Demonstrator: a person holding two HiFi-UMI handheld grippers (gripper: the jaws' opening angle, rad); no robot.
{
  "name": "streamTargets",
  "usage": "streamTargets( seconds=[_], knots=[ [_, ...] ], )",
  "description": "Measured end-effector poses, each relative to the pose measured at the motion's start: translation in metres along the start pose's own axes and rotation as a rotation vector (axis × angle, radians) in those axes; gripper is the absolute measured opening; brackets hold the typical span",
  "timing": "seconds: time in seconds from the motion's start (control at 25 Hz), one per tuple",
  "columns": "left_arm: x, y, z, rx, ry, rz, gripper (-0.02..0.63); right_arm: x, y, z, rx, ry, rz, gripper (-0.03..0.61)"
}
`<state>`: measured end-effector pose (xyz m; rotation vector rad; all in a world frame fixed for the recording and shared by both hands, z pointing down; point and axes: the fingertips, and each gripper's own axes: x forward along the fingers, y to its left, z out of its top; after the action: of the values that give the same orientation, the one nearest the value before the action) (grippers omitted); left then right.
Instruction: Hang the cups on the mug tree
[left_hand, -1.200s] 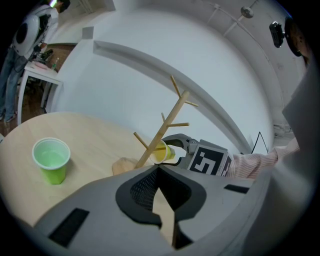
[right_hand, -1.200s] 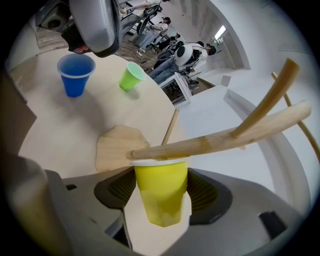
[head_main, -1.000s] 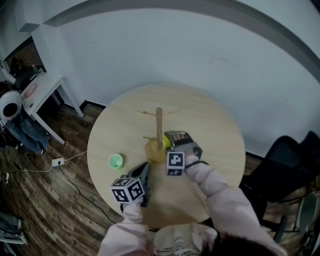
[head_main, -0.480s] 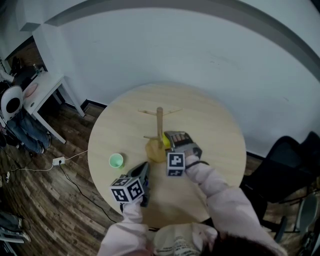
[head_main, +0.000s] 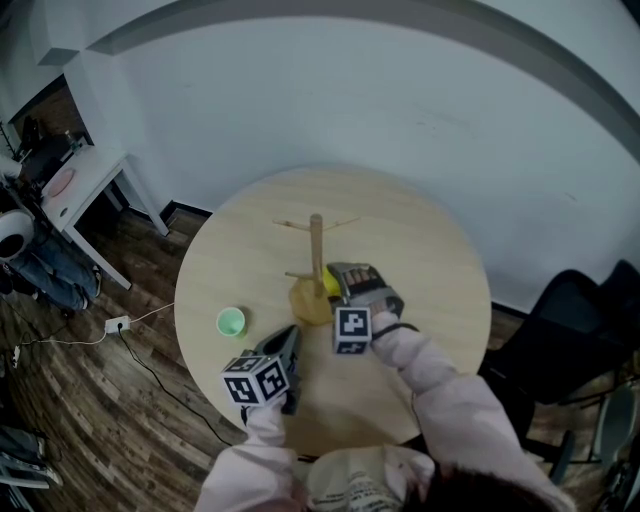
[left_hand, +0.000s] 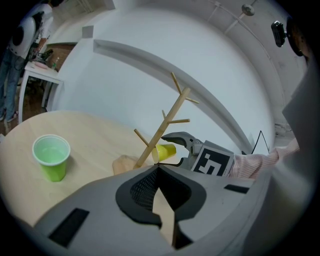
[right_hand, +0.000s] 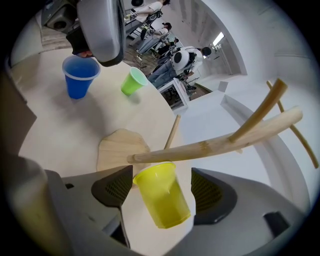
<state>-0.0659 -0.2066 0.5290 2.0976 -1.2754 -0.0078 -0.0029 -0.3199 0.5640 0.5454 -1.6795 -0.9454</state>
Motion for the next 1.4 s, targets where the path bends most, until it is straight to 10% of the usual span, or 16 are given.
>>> streamTargets(
  seconds=[0.8, 1.4],
  knots=[
    [-0.008, -0.004, -0.004, 0.034, 0.009, 0.008, 0.005, -0.050, 0.002, 0.034, 0.388, -0.172, -0.024, 0.049],
    [-0.017, -0.011, -0.007, 0.062, -0.012, 0.033, 0.005, -0.072, 0.034, 0.049, 0.813, -0.276, 0.107, -0.002]
  ],
)
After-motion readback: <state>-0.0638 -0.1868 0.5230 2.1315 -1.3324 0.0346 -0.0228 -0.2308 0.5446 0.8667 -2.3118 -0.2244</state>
